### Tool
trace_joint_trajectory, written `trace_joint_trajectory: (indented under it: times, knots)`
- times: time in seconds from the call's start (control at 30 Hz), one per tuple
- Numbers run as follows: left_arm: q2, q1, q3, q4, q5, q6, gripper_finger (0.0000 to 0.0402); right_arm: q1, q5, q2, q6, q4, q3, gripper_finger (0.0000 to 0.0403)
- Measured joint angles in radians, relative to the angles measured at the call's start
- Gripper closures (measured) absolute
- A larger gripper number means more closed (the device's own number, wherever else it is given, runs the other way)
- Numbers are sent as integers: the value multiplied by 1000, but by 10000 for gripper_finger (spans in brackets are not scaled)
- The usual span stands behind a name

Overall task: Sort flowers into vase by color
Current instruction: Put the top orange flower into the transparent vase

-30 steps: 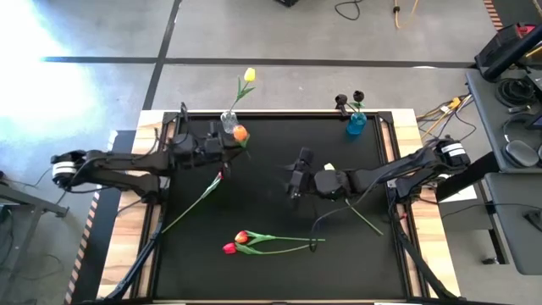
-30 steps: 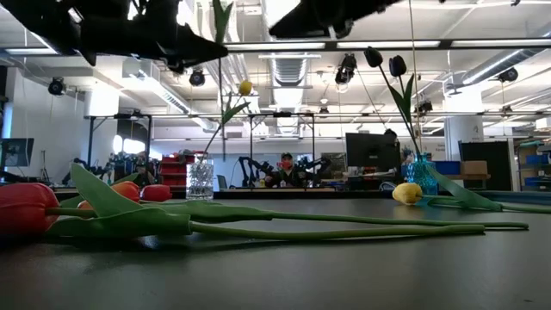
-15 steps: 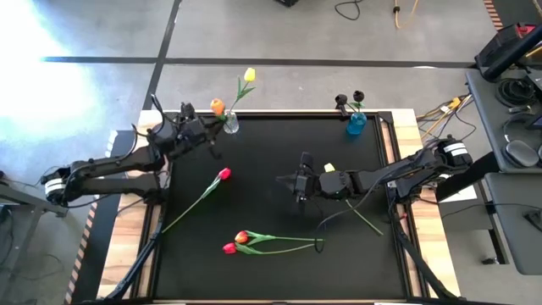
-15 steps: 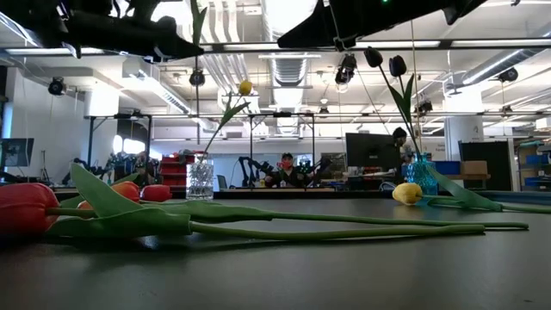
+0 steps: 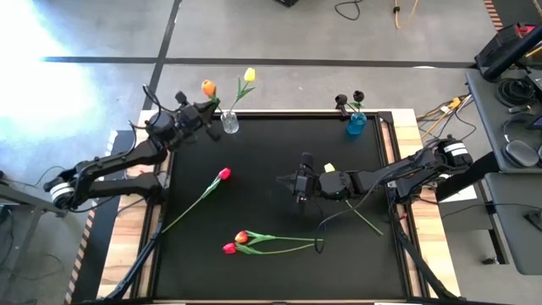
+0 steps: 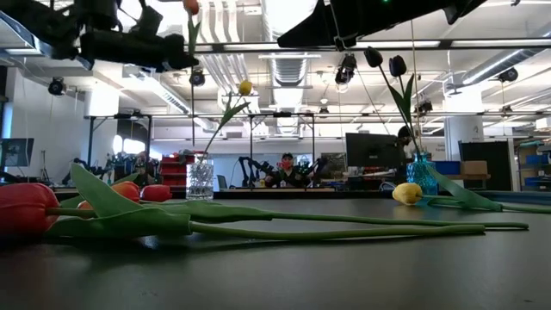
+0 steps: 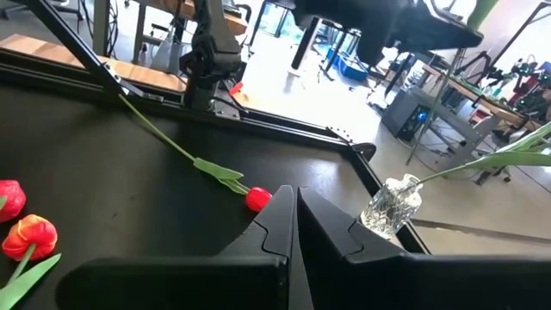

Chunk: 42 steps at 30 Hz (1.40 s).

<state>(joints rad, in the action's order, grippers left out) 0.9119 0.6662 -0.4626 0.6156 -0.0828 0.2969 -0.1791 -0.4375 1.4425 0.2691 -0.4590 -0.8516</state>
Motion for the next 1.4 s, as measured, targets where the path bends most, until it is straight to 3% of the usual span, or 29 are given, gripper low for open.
trace_joint_trajectory:
  times: [0.5,1.03,1.27,1.4]
  knots:
    - [166,71,0,166,73,-25,401,0,0,0,0,-2,0,390]
    - [275,133,0,182,76,-17,401,0,0,0,-1,-2,0,390]
    - [368,141,0,231,73,-18,400,0,0,0,-8,-2,0,390]
    - [394,141,-1,258,4,-41,385,0,0,0,-8,-2,0,390]
